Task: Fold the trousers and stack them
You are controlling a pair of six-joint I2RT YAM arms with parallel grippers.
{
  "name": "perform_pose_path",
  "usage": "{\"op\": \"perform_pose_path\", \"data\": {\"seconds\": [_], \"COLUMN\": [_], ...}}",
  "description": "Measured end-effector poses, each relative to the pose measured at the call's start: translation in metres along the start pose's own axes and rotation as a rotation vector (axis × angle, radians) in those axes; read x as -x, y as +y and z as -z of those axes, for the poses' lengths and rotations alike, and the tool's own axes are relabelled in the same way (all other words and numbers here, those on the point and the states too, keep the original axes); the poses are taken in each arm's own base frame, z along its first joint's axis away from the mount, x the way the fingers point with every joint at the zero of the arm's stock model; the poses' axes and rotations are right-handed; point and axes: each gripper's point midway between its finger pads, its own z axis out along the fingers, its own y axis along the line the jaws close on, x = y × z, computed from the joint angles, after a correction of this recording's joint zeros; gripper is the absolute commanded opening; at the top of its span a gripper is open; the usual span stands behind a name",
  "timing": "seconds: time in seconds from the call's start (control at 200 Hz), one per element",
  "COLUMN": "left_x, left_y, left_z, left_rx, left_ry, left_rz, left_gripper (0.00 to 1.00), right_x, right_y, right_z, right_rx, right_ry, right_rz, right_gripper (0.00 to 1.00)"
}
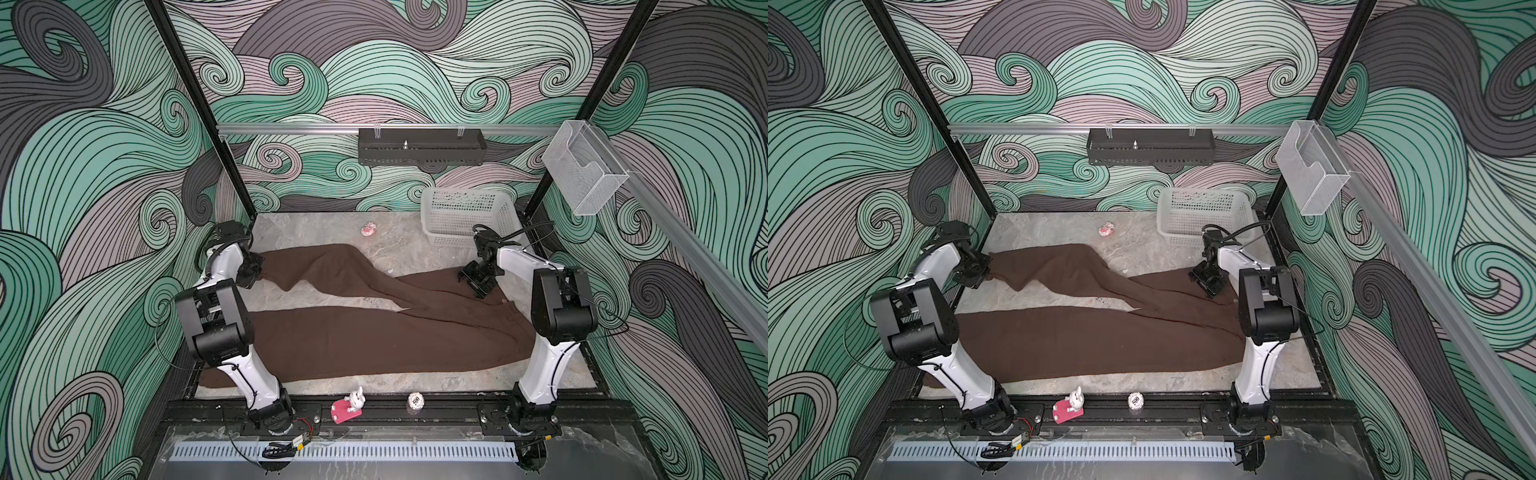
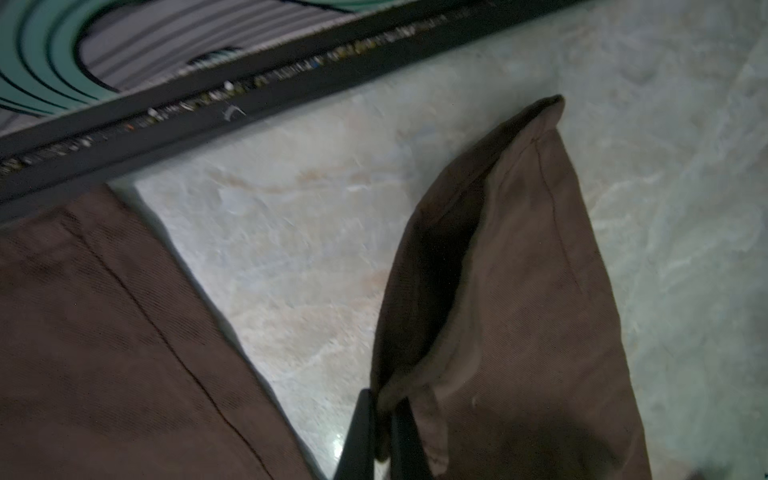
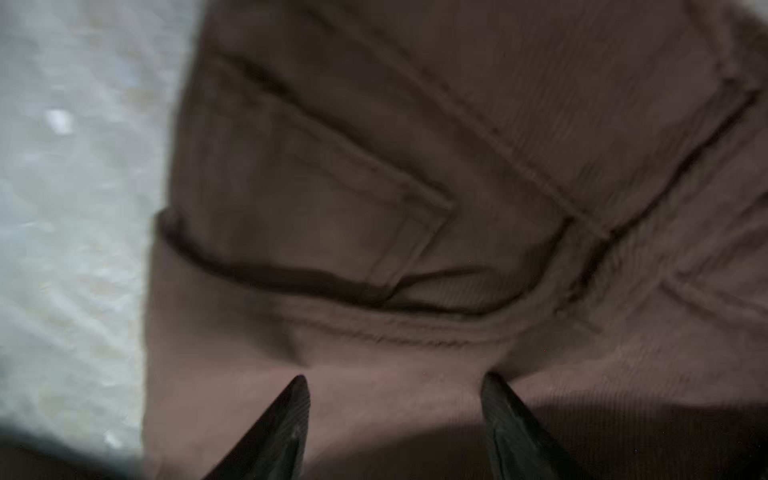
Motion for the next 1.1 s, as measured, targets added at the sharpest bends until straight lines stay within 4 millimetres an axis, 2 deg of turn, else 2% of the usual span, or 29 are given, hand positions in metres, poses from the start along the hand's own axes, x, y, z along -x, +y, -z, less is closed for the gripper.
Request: {"op": "perform_pose_path", "data": {"seconds": [0.235, 0.335, 0.455, 0.62, 0.715, 0.931, 1.101], "left_x": [0.015, 0.018, 0.025, 0.033, 0.032, 0.027, 0.023], "left_y": [0.021, 0.035, 0.056, 0.072, 0.075, 0.073, 0.072], "left_z": [-0.004, -0.009, -0.013, -0.016, -0.017, -0.023, -0.027], "left_rx": [0.035, 0.065, 0.099, 0.122, 0.126, 0.113, 0.109], "left_ry": [-0.012, -0.008, -0.005, -0.005, 0.000, 0.025, 0.044], "left_rz": [0.000, 0.007, 0.037, 0.061, 0.061, 0.059, 0.058], "left_gripper": [0.00, 0.00, 0.00, 0.00, 0.00, 0.00, 0.00], "right_x": [0.009, 0.015, 0.025, 0.038, 0.042, 0.046, 0.072], "right_y": [-0.005, -0.010, -0.020, -0.041, -0.048, -0.045, -0.027], "right_z": [-0.002, -0.002, 0.000, 0.004, 0.006, 0.011, 0.036], "right_rx": [-0.018, -0.023, -0.030, -0.045, -0.053, -0.040, 0.019], "right_ry": [-0.023, -0.035, -0.059, -0.085, -0.092, -0.100, -0.163], "right_rz": [-0.022, -0.051, -0.103, -0.196, -0.226, -0.263, -0.311], "right_gripper": [0.67, 0.67, 0.65, 0.66, 0.66, 0.66, 0.65]}}
